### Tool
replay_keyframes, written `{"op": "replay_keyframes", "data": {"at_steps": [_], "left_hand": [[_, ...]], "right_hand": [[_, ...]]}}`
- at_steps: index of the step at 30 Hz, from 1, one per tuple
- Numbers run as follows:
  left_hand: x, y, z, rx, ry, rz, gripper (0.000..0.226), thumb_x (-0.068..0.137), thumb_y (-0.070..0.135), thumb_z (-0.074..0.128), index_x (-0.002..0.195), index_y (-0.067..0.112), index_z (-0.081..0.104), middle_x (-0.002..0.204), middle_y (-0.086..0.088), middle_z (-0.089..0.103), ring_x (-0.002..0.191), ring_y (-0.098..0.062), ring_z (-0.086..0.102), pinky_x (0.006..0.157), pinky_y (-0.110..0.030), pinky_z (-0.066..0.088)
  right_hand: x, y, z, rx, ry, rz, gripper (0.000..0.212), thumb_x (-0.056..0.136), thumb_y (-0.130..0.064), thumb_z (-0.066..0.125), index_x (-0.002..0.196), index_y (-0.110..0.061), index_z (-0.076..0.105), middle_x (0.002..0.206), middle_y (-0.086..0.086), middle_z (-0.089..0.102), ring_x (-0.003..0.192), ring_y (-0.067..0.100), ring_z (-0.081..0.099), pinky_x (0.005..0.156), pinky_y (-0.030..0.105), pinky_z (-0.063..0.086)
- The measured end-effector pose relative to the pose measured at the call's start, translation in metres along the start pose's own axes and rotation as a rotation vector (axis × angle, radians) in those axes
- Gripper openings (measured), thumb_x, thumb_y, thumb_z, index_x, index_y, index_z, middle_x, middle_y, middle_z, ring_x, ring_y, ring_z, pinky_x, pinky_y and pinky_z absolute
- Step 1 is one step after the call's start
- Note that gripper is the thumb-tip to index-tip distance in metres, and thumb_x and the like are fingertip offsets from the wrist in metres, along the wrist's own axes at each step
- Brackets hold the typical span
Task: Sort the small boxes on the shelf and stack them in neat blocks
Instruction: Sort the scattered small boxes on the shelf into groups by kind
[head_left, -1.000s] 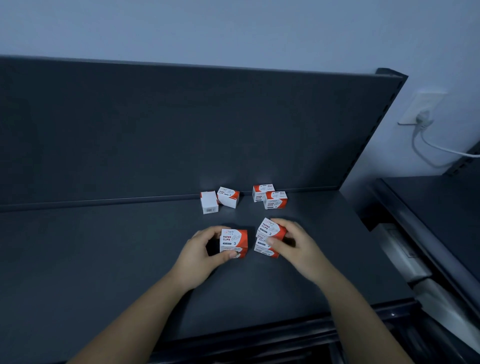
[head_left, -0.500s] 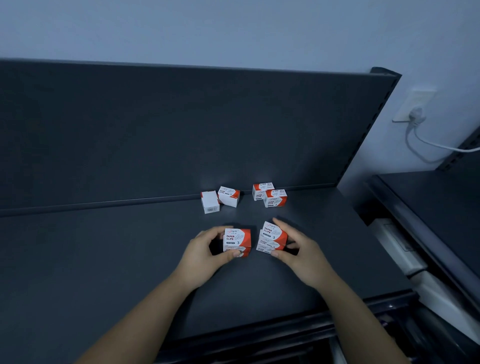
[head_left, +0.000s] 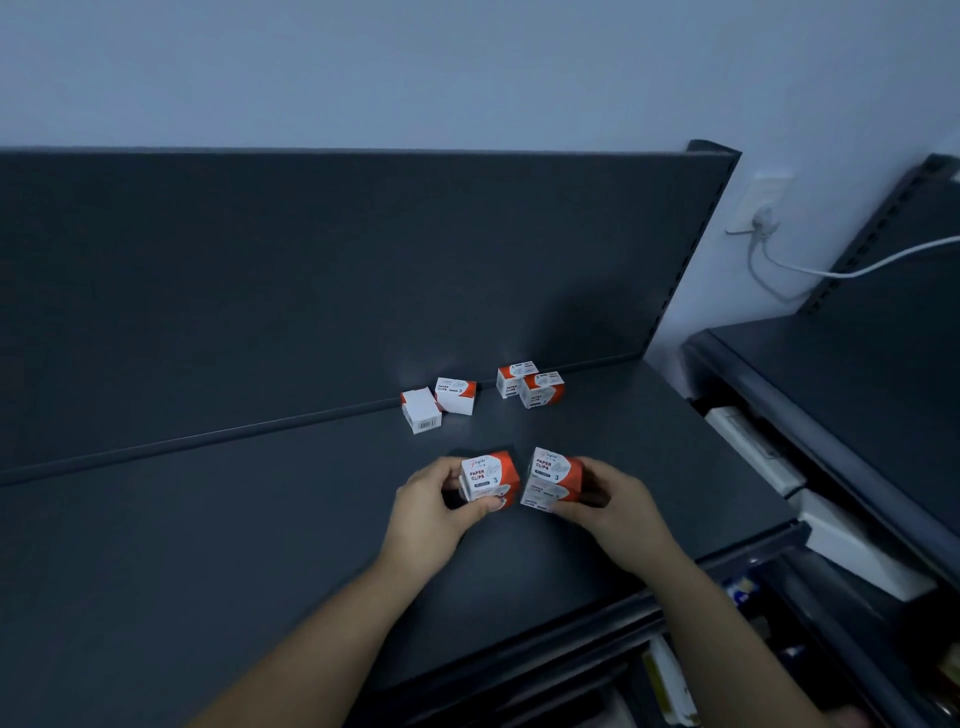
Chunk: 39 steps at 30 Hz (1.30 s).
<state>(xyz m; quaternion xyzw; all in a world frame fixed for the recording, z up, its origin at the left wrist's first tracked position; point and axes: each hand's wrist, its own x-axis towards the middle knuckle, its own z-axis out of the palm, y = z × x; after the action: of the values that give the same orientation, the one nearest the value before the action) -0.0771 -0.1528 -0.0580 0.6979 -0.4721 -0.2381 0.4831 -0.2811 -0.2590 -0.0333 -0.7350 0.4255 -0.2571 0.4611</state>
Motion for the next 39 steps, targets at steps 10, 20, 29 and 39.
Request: {"op": "replay_keyframes", "data": {"at_steps": [10, 20, 29, 39], "left_hand": [[-0.024, 0.005, -0.049, 0.1, -0.006, 0.205, 0.042, 0.065, 0.038, 0.087, 0.104, 0.036, 0.071, 0.091, 0.028, 0.067, 0.093, 0.004, 0.06, 0.079, -0.003, 0.038], [-0.076, 0.007, -0.104, 0.052, 0.058, 0.175, 0.046, 0.066, 0.028, 0.088, 0.104, 0.041, 0.067, 0.097, 0.022, 0.069, 0.092, 0.006, 0.062, 0.081, -0.004, 0.042], [-0.166, 0.021, -0.136, 0.091, 0.079, 0.133, 0.048, 0.064, 0.028, 0.089, 0.103, 0.042, 0.066, 0.097, 0.023, 0.068, 0.092, 0.008, 0.062, 0.08, -0.002, 0.04], [-0.263, 0.015, -0.198, 0.096, 0.172, 0.023, 0.047, 0.064, 0.026, 0.089, 0.103, 0.038, 0.065, 0.099, 0.024, 0.067, 0.091, 0.014, 0.06, 0.077, 0.002, 0.038]], "right_hand": [[-0.052, -0.025, 0.024, 0.044, 0.111, -0.043, 0.046, 0.075, 0.001, 0.08, 0.105, -0.031, 0.067, 0.102, -0.015, 0.074, 0.097, 0.005, 0.069, 0.086, 0.017, 0.051], [-0.091, -0.073, 0.054, 0.072, 0.02, -0.126, 0.044, 0.078, -0.002, 0.078, 0.103, -0.036, 0.067, 0.1, -0.016, 0.074, 0.096, 0.003, 0.068, 0.083, 0.015, 0.05], [-0.165, -0.09, 0.083, 0.103, -0.017, -0.173, 0.047, 0.077, 0.001, 0.078, 0.104, -0.035, 0.067, 0.1, -0.016, 0.074, 0.095, 0.002, 0.069, 0.084, 0.016, 0.051], [-0.232, -0.115, 0.137, 0.161, -0.081, -0.16, 0.049, 0.078, 0.004, 0.075, 0.103, -0.036, 0.066, 0.099, -0.017, 0.074, 0.095, 0.002, 0.069, 0.083, 0.014, 0.05]]}}
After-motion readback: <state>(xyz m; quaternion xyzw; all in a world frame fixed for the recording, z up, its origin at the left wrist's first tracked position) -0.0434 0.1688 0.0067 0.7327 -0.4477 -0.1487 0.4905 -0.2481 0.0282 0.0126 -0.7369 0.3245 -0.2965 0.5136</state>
